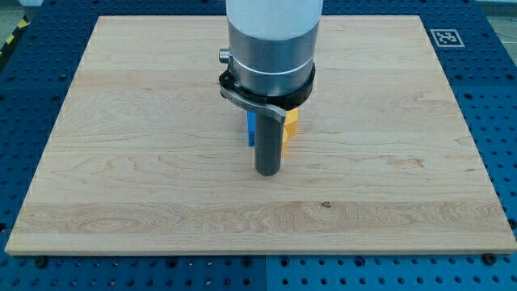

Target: Locate your arm at the bottom right side of the yellow blocks

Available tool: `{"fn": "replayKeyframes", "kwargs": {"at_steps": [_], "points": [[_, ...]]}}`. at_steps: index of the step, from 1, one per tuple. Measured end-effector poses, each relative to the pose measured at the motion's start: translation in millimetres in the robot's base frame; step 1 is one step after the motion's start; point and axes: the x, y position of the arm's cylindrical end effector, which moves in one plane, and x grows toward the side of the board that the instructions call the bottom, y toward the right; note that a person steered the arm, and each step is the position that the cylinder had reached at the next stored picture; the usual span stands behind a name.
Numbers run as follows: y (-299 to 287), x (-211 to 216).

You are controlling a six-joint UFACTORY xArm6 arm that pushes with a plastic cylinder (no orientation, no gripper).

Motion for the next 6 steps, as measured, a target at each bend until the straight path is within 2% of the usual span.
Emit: {"fn": "replayKeyframes", "kwargs": {"at_steps": [4, 6], "points": [[0, -3], [60, 29]]}}
